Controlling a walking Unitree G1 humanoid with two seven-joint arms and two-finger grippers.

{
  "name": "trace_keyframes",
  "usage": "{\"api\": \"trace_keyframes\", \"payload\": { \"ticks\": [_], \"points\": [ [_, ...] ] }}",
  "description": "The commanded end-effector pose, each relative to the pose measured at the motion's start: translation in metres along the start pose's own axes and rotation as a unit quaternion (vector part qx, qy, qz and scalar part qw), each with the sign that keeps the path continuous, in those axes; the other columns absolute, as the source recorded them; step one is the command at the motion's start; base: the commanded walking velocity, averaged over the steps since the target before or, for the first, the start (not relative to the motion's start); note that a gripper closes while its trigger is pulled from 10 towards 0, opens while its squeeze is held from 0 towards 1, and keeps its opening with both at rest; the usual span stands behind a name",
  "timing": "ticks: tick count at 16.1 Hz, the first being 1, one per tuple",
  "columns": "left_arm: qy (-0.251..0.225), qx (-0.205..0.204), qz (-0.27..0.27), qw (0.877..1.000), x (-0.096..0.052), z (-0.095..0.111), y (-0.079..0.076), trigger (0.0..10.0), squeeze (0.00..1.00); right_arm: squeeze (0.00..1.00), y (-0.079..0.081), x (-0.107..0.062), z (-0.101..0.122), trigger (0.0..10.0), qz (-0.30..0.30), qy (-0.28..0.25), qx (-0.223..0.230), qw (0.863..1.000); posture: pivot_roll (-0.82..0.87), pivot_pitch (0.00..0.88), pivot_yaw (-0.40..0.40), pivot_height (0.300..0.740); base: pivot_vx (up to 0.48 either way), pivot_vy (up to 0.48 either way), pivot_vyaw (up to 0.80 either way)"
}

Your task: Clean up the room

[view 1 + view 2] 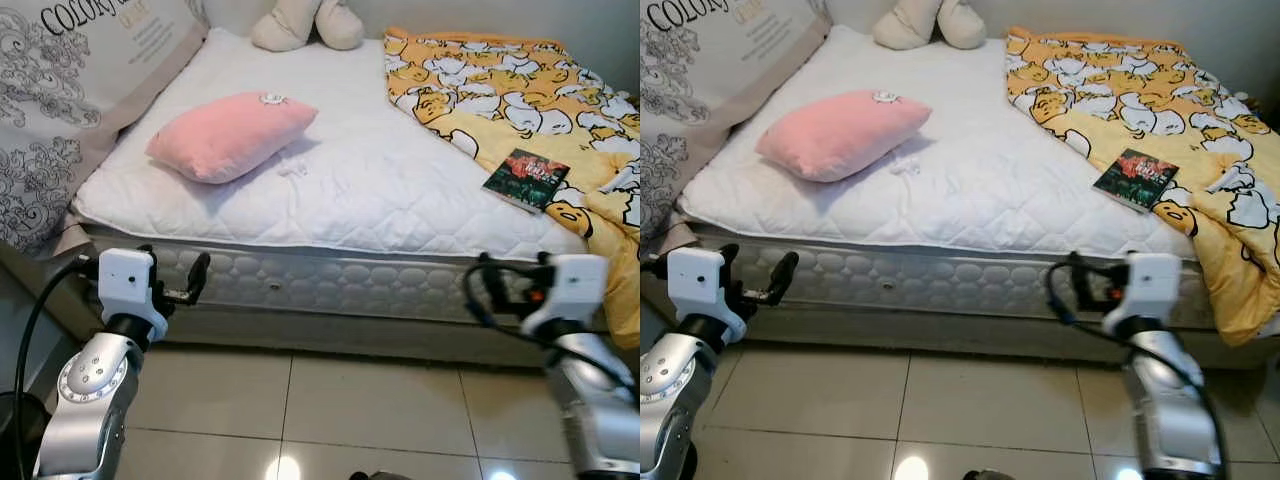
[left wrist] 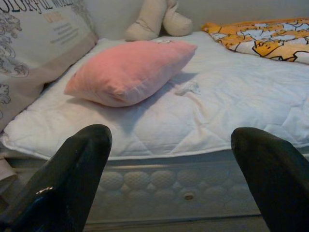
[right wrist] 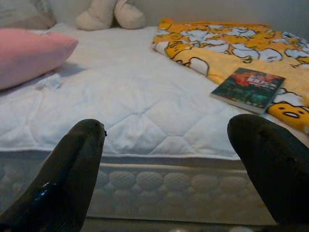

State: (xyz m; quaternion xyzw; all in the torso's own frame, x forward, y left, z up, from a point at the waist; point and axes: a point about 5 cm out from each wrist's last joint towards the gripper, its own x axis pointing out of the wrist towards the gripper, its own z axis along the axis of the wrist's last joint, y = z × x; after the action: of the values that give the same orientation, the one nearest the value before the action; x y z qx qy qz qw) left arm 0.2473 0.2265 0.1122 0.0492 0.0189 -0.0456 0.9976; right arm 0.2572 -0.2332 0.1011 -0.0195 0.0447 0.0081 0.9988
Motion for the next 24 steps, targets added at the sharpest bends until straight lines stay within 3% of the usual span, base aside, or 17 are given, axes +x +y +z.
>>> {"api": "trace_keyframes", "payload": {
  "ticks": [1, 6, 8, 10, 14, 16, 21, 24],
  "points": [
    [0.009, 0.012, 0.015, 1.000, -0.001, -0.003, 0.003, 10.0, 0.00, 0.00, 0.007, 0.000, -0.001, 10.0, 0.007, 0.001, -0.005, 1.000, -0.05, 0.000, 0.023, 0.740, 0.000, 0.000, 0.00],
    [0.013, -0.009, 0.006, 1.000, -0.001, -0.007, -0.010, 10.0, 0.00, 0.00, 0.012, 0.000, 0.004, 10.0, 0.015, -0.009, 0.027, 0.999, -0.07, 0.000, 0.026, 0.740, 0.117, 0.000, 0.00],
    [0.002, -0.010, -0.001, 1.000, 0.003, -0.002, -0.014, 10.0, 0.00, 0.00, 0.018, 0.000, 0.009, 10.0, 0.042, -0.026, -0.024, 0.998, -0.08, 0.003, 0.028, 0.740, 0.306, 0.000, 0.20],
    [-0.006, -0.013, 0.005, 1.000, 0.006, 0.002, -0.014, 10.0, 0.00, 0.00, 0.018, 0.002, 0.013, 10.0, 0.042, -0.038, -0.036, 0.998, -0.08, 0.000, 0.026, 0.740, 0.315, 0.000, 0.60],
    [-0.010, -0.002, -0.001, 1.000, 0.010, 0.005, -0.017, 10.0, 0.00, 0.00, 0.020, 0.007, 0.019, 10.0, 0.043, -0.047, -0.035, 0.997, -0.08, 0.000, 0.022, 0.740, 0.323, 0.000, 0.80],
    [-0.014, -0.005, -0.010, 1.000, 0.012, 0.006, -0.021, 10.0, 0.00, 0.00, 0.018, 0.011, 0.023, 10.0, 0.033, -0.053, 0.001, 0.998, -0.08, 0.000, 0.025, 0.740, 0.379, 0.000, 0.00],
    [-0.021, 0.001, -0.009, 1.000, 0.019, 0.013, -0.020, 10.0, 0.00, 0.00, 0.029, 0.012, 0.016, 10.0, 0.059, -0.040, -0.037, 0.997, -0.06, 0.000, 0.026, 0.740, 0.403, 0.000, 0.24],
    [-0.019, 0.007, -0.012, 1.000, 0.019, 0.011, -0.021, 10.0, 0.00, 0.00, 0.029, 0.011, 0.013, 10.0, 0.051, -0.037, -0.022, 0.998, -0.06, 0.000, 0.026, 0.740, 0.411, 0.000, 0.46]
  ]
}}
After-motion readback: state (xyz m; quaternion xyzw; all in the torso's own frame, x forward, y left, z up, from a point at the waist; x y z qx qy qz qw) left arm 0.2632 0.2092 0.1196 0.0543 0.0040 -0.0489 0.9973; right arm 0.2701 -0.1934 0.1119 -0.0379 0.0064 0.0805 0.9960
